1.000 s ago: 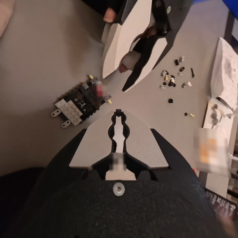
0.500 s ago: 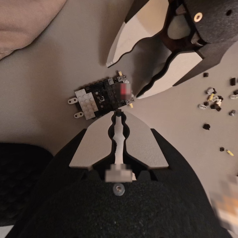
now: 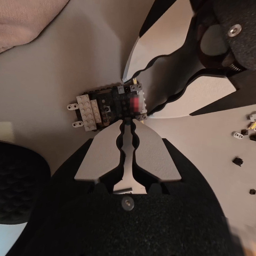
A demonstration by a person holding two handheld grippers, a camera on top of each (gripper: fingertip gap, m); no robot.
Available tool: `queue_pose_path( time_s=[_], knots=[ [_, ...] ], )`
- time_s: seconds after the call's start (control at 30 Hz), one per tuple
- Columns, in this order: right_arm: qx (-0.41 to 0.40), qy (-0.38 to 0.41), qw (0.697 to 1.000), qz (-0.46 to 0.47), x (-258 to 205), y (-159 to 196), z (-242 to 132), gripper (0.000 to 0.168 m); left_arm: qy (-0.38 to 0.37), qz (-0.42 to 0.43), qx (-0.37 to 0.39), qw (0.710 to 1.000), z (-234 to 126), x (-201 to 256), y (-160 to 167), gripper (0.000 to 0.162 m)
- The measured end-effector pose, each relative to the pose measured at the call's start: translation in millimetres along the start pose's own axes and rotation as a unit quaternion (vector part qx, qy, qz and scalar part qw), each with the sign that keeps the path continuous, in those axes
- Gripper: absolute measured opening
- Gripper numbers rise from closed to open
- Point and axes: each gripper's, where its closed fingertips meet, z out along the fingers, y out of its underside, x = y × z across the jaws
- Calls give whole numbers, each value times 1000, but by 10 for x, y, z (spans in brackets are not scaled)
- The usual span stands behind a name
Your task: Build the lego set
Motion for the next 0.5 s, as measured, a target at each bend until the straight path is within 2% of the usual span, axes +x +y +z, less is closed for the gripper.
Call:
queue_pose_path(
  time_s=[0.27,0.33,0.37,0.5],
  knots=[
    [-14,-31,999,6,-49,25,7,7,-6,14,10,1000,11,14,-18,47],
    [-13,-43,999,10,-73,26,14,7,-8,18,13,1000,5,11,-22,33],
    [-11,-47,999,12,-78,28,18,7,-9,20,15,1000,2,9,-21,31],
    [-4,-53,998,22,-83,27,20,7,-15,23,15,1000,1,0,-24,33]
  ],
)
